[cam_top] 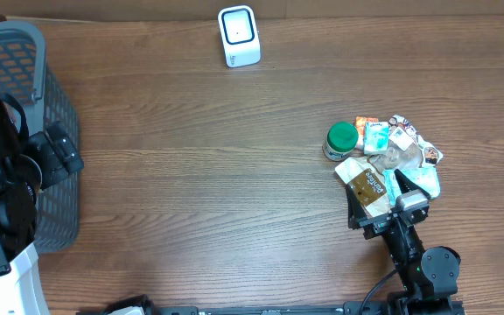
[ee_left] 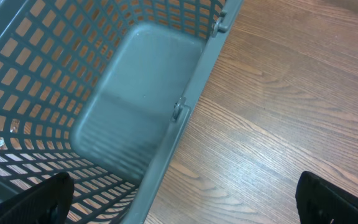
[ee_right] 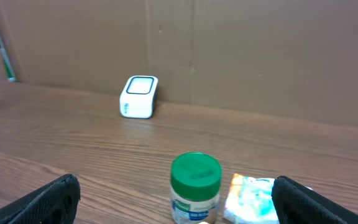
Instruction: Scan the item barcode
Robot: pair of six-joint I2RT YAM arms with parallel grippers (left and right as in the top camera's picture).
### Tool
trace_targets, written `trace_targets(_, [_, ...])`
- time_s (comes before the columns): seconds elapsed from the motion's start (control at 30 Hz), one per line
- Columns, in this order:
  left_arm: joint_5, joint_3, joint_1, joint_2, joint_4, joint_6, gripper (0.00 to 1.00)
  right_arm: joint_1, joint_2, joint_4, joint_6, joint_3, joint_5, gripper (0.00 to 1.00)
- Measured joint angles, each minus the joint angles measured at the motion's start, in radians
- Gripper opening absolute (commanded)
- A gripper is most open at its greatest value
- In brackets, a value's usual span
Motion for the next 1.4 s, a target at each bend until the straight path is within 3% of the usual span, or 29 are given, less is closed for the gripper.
trace_targets(1.4, [0.0,-0.016,0.0,-0.034,0.002,0.0,1.0,0.0,0.0,0.0,0.001,0.0,0.035,1.0])
